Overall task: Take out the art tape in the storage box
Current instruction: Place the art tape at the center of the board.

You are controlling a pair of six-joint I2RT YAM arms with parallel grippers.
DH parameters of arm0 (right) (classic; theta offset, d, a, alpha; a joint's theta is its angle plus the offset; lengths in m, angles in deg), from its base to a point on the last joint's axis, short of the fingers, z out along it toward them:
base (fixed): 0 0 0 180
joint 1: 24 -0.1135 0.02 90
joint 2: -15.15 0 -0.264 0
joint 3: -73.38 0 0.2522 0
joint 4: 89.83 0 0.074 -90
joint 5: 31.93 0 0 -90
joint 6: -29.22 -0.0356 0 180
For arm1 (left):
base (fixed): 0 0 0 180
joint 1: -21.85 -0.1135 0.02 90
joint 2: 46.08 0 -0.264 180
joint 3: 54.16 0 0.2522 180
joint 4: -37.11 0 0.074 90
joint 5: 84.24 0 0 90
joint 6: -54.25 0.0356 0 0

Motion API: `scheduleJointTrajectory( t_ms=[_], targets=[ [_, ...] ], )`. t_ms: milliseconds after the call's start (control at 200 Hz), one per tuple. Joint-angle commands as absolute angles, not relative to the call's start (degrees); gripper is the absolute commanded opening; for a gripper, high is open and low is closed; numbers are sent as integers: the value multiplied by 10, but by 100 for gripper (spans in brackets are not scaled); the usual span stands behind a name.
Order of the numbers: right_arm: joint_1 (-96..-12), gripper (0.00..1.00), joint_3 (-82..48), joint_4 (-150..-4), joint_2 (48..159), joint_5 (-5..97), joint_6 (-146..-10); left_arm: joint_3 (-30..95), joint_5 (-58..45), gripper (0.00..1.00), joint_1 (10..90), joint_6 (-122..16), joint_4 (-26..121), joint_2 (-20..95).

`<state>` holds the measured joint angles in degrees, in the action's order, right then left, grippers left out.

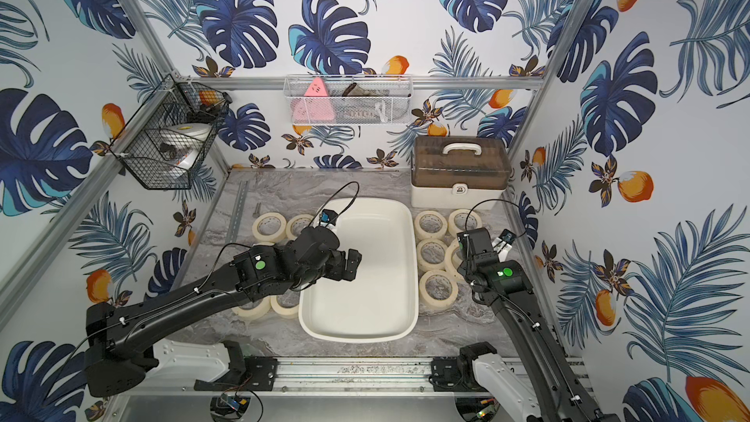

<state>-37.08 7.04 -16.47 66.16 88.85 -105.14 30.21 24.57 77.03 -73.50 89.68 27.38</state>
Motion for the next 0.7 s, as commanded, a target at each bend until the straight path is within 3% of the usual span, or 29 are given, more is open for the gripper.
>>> scheduleJointTrajectory(
  t_ms=[0, 410, 695],
  targets=[
    [-362, 0, 76, -126, 654, 959, -1132, 293, 250, 99, 767, -734, 902, 268],
    [-334, 0, 141, -32, 652, 1001, -1366, 269, 243, 99, 761, -743, 902, 262],
    [-324, 0, 224, -96, 668, 958, -1392, 254, 237, 99, 761, -750, 899, 252]
  ],
)
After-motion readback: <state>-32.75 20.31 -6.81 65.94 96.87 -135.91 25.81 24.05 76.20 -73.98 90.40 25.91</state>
